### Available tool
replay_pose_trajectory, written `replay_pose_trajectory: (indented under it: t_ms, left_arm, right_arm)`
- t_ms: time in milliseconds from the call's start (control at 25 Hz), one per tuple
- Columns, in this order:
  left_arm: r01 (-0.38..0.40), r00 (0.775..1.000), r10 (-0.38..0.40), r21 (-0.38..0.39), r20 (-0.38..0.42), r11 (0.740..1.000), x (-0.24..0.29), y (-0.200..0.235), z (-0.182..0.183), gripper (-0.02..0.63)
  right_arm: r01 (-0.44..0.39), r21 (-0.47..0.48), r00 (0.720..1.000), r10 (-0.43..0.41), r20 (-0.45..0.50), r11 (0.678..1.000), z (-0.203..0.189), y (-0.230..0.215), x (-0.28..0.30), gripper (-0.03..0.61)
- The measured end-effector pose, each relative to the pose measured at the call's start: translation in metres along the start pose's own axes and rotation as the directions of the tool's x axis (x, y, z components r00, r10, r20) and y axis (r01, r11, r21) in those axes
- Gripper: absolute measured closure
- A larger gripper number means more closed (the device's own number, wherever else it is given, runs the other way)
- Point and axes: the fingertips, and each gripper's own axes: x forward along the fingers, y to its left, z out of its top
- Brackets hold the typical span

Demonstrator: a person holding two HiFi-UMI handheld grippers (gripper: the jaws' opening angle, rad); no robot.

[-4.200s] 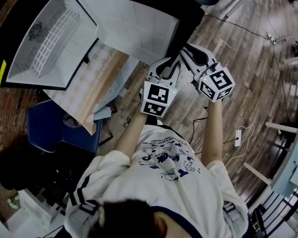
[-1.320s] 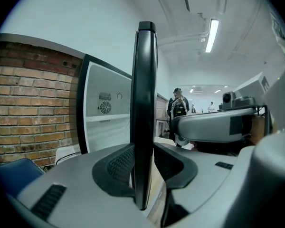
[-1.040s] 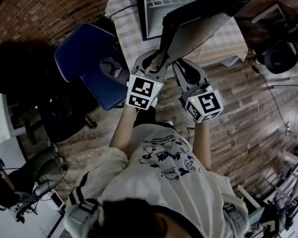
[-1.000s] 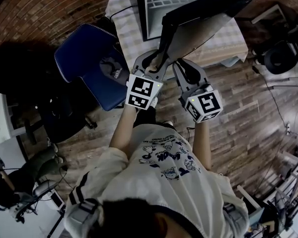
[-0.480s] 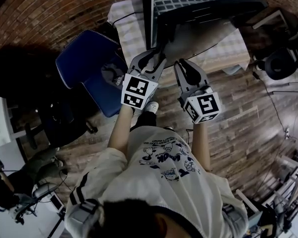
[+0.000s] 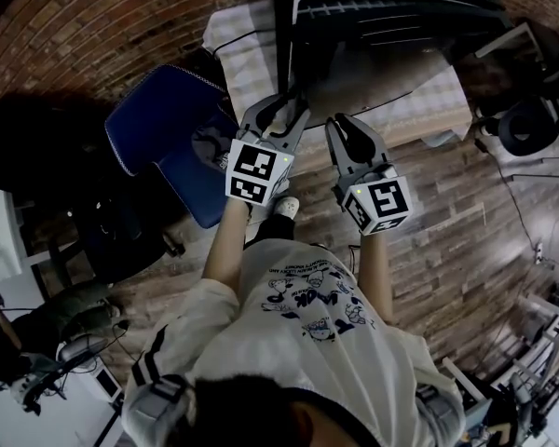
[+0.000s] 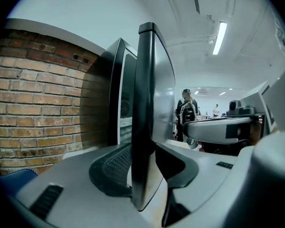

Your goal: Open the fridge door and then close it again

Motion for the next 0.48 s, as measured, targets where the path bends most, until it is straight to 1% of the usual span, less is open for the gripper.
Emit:
replay_pose_trajectory:
  t_ms: [320, 480]
  left_arm:
    - [-0.009, 1.000, 0.009, -0.003, 0.000, 1.000, 0.011, 0.019, 0.004, 0.460]
    - [-0.027, 1.000, 0.027, -0.011, 0.005, 1.000, 0.015, 0.029, 0.006, 0.460]
  right_arm:
    - [0.005, 0.006, 1.000, -0.005, 0.001, 1.000, 0.001, -0.005, 0.014, 0.506]
    - [0.017, 0.010, 1.000, -0.017, 0.003, 1.000, 0.002, -0.008, 0.020, 0.507]
